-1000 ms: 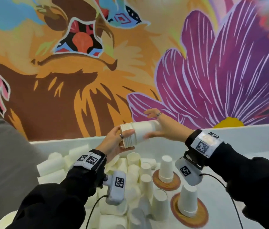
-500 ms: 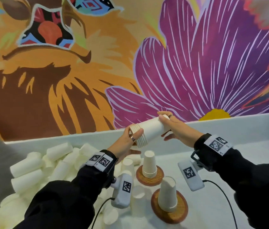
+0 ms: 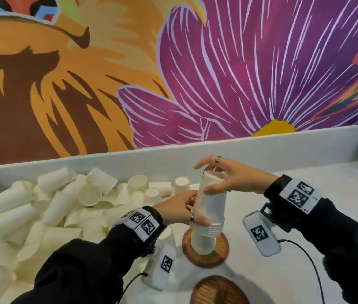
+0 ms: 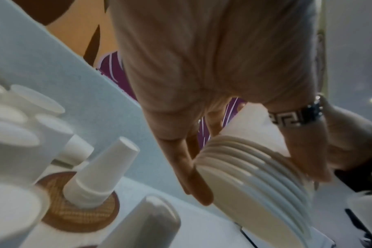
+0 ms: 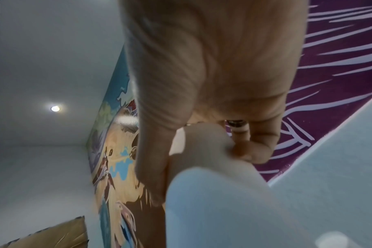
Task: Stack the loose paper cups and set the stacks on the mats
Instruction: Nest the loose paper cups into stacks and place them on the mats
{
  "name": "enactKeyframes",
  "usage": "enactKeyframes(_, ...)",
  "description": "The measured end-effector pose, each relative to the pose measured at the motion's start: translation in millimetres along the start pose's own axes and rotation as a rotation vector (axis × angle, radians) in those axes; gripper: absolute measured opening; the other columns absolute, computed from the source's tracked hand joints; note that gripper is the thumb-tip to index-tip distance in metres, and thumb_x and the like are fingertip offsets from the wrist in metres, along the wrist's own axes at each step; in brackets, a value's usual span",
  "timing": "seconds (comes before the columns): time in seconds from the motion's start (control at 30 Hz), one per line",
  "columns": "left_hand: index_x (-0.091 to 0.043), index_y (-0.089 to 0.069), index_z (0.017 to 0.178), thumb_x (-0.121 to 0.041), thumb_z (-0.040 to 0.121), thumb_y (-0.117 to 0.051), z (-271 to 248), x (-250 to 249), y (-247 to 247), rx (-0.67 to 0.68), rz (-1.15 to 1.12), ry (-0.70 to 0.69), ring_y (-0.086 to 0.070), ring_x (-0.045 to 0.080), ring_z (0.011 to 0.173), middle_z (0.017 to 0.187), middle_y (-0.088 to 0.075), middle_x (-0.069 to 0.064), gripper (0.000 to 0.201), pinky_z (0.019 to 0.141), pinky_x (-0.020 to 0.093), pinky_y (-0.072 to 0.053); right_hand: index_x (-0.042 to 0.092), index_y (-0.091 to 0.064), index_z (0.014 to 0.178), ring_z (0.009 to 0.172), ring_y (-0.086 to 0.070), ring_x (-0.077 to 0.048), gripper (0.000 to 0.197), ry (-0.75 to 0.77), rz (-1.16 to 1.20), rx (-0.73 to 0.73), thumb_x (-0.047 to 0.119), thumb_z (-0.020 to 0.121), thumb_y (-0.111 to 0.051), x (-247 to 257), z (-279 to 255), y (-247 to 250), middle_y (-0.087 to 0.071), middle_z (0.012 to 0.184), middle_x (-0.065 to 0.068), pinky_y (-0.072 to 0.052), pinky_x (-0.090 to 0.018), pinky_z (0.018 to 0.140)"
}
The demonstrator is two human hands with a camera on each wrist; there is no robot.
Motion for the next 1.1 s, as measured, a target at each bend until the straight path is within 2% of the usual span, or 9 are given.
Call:
enactKeyframes(0.1,-0.026,-0.049,0.13,-0.034,0.062,-0.085,-1.8,15.6,-16.5,0.044,0.025,0.031,-0.057,0.016,0.116,0.124,-0.061,-0.003,0.077,0.1,0.042,-0.048,0.03,-0.052,0.121,0.098,-0.057,-0.007,0.051,0.019,0.001,0.079,0.023,0.078,-0.076,-5.7,-8.3,-19.6,-0.055,0.106,0.009,-0.051,-0.017,0.083)
enactKeyframes(0.17,-0.023,-0.051,0.129,-0.024,0.068,-0.083,-5.1,27.6,-26.5,0.047,0.054,0.048,-0.055,0.012,0.115,0.122,-0.061,-0.006,0.069,0.101,0.035,-0.047,0.035,-0.053,0.116,0.104,-0.057,-0.011,0.046,0.011,0.015,0.141,0.024,0.078,-0.076,-13.0,-14.5,-33.5,-0.056,0.111,0.007,-0.052,-0.025,0.087)
enactKeyframes(0.2,-0.023,-0.052,0.128,-0.02,0.07,-0.081,-6.9,33.7,-31.5,0.049,0.066,0.049,-0.055,0.009,0.114,0.121,-0.06,-0.009,0.064,0.098,0.028,-0.047,0.038,-0.053,0.113,0.105,-0.057,-0.011,0.043,0.004,0.023,0.177,0.024,0.078,-0.076,-16.9,-17.8,-40.2,-0.056,0.113,0.008,-0.053,-0.028,0.085)
enactKeyframes(0.3,-0.024,-0.048,0.129,-0.016,0.073,-0.08,-11.9,48.2,-48.3,0.086,0.139,0.034,-0.052,0.007,0.111,0.118,-0.056,-0.012,0.065,0.085,0.009,-0.042,0.037,-0.052,0.111,0.103,-0.054,-0.003,0.039,-0.053,0.072,0.27,0.025,0.081,-0.074,-26.9,-27.2,-59.1,-0.054,0.111,0.016,-0.05,-0.012,0.067)
enactKeyframes(0.47,-0.026,-0.039,0.136,-0.022,0.068,-0.083,-10.0,65.2,-69.3,0.105,0.218,0.036,-0.043,0.015,0.126,0.135,-0.047,-0.004,0.081,0.108,0.031,-0.036,0.028,-0.053,0.12,0.096,-0.056,0.0,0.045,-0.118,0.082,0.366,0.027,0.08,-0.074,-37.3,-34.1,-77.0,-0.055,0.108,0.019,-0.043,-0.004,0.057)
enactKeyframes(0.6,-0.02,-0.04,0.136,-0.022,0.07,-0.082,-5.7,70.4,-82.5,0.145,0.271,0.068,-0.045,0.012,0.12,0.133,-0.049,-0.003,0.078,0.1,0.023,-0.037,0.038,-0.053,0.109,0.092,-0.058,-0.004,0.04,-0.175,0.087,0.477,0.026,0.079,-0.075,-42.7,-38.0,-85.6,-0.054,0.105,0.018,-0.049,-0.016,0.057)
enactKeyframes(0.77,-0.017,-0.038,0.138,-0.031,0.069,-0.083,-6.8,80.8,-92.3,0.159,0.376,0.141,-0.045,0.02,0.126,0.136,-0.048,0.0,0.084,0.103,0.027,-0.037,0.045,-0.049,0.101,0.089,-0.057,-0.008,0.041,-0.21,0.004,0.557,0.026,0.078,-0.076,-47.2,-42.3,-98.2,-0.049,0.104,0.015,-0.053,-0.022,0.056)
enactKeyframes(0.93,-0.016,-0.039,0.138,-0.016,0.072,-0.081,-12.0,83.4,-100.2,0.206,0.334,0.095,-0.041,0.003,0.113,0.135,-0.048,-0.003,0.079,0.089,0.008,-0.03,0.031,-0.049,0.101,0.093,-0.059,-0.015,0.04,-0.221,-0.019,0.598,0.02,0.075,-0.079,-53.5,-48.5,-113.5,-0.051,0.108,0.005,-0.056,-0.027,0.056)
enactKeyframes(1.1,-0.011,-0.058,0.118,-0.019,0.064,-0.086,-17.2,90.0,-102.9,0.201,0.288,0.18,-0.058,0.017,0.106,0.118,-0.064,0.004,0.062,0.096,0.03,-0.048,0.023,-0.046,0.101,0.077,-0.056,-0.005,0.041,-0.229,-0.068,0.629,0.02,0.076,-0.078,-53.2,-53.6,-122.2,-0.049,0.099,0.01,-0.054,-0.023,0.055)
Point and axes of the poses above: each hand's wrist, its own z-axis towards the middle knuckle, its own y-axis out of the back of the hand, x = y × z, the point moved 3 cm from there along z, towards the middle knuckle
